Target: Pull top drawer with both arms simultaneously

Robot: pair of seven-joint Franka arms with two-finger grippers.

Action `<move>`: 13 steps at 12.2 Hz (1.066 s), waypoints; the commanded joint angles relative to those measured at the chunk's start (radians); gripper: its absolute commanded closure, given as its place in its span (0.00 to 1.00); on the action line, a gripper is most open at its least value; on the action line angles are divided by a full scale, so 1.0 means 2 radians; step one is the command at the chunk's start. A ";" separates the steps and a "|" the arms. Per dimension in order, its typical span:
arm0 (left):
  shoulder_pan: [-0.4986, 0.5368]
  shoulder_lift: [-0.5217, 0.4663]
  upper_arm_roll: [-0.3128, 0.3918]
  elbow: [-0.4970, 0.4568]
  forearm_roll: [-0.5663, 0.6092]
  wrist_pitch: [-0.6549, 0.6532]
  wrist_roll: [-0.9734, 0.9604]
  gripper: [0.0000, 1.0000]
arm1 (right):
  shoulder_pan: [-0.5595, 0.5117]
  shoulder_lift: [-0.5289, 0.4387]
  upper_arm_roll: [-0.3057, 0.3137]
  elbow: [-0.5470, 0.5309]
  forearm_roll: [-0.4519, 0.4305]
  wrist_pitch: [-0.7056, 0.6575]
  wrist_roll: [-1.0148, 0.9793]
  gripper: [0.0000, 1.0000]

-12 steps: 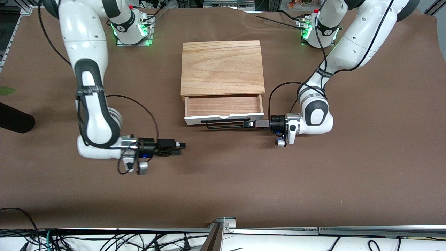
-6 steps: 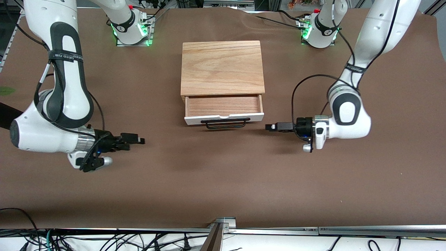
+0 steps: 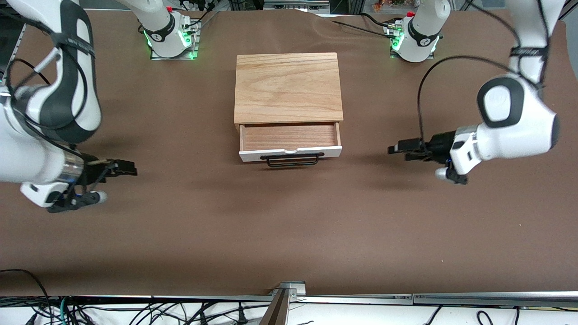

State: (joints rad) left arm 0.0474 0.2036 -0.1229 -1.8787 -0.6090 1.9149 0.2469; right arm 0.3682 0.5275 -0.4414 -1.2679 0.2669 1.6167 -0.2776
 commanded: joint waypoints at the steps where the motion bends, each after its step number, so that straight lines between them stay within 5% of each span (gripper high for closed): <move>1: 0.001 -0.086 -0.001 -0.029 0.115 -0.022 -0.018 0.00 | -0.007 -0.004 -0.023 0.046 -0.013 -0.038 0.005 0.00; 5: -0.001 -0.152 0.001 -0.013 0.249 -0.084 -0.018 0.00 | -0.064 -0.087 0.004 0.044 -0.062 -0.043 0.010 0.00; 9: -0.012 -0.160 0.018 0.089 0.299 -0.208 -0.016 0.00 | -0.112 -0.175 0.092 -0.052 -0.101 -0.054 0.100 0.00; 13: -0.013 -0.154 0.022 0.144 0.328 -0.215 0.009 0.00 | -0.159 -0.248 0.168 -0.160 -0.125 -0.028 0.143 0.00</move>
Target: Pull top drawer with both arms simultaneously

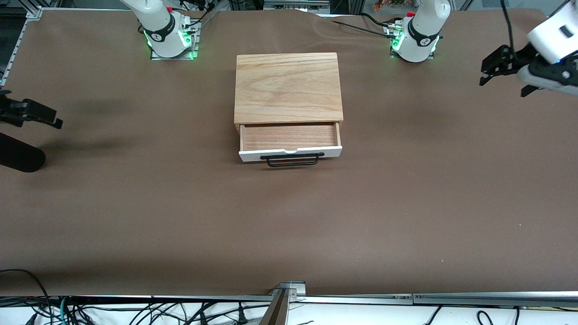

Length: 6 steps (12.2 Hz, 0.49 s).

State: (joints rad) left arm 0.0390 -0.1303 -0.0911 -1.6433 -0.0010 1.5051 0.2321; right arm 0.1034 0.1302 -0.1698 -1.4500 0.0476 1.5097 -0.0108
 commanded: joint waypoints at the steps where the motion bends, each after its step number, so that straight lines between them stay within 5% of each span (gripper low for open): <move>1: -0.008 0.013 0.006 0.027 0.024 -0.010 0.017 0.00 | -0.031 -0.051 0.034 -0.074 -0.015 0.028 0.010 0.00; 6: -0.007 0.013 0.012 0.028 -0.006 -0.027 -0.078 0.00 | -0.031 -0.018 0.032 -0.041 -0.016 0.027 0.006 0.00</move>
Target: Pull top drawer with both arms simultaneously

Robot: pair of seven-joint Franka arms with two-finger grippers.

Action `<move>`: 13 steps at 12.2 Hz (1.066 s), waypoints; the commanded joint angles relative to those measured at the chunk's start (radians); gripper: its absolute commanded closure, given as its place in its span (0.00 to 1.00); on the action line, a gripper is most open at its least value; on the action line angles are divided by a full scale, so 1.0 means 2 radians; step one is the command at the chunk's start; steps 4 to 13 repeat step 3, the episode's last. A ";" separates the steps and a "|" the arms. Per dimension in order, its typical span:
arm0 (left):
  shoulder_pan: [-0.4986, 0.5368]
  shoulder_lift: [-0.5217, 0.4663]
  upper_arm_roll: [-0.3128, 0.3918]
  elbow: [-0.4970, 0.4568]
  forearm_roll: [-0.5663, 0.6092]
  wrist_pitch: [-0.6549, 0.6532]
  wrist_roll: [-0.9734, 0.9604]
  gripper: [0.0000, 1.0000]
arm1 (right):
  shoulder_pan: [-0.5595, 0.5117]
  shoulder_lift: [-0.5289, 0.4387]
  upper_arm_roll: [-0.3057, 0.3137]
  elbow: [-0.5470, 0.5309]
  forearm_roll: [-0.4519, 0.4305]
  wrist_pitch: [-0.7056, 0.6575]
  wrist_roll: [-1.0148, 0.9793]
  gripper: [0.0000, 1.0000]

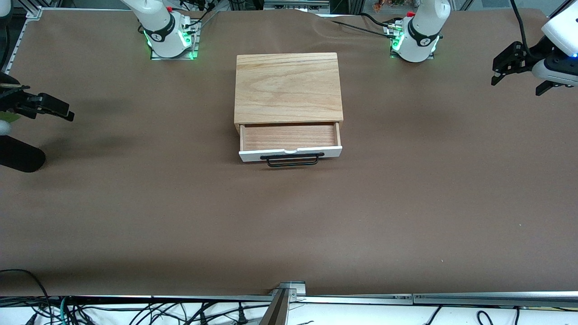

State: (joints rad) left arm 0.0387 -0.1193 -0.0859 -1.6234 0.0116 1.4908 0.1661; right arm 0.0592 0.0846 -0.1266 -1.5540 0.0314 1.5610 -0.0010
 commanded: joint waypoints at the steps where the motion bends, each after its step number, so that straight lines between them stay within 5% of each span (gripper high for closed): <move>1: -0.007 0.007 0.010 0.017 -0.013 -0.020 -0.074 0.00 | -0.009 0.008 0.010 0.011 -0.016 0.001 0.000 0.00; 13: -0.007 0.009 0.009 0.018 -0.013 -0.021 -0.097 0.00 | -0.007 0.008 0.012 0.011 -0.033 0.001 0.002 0.00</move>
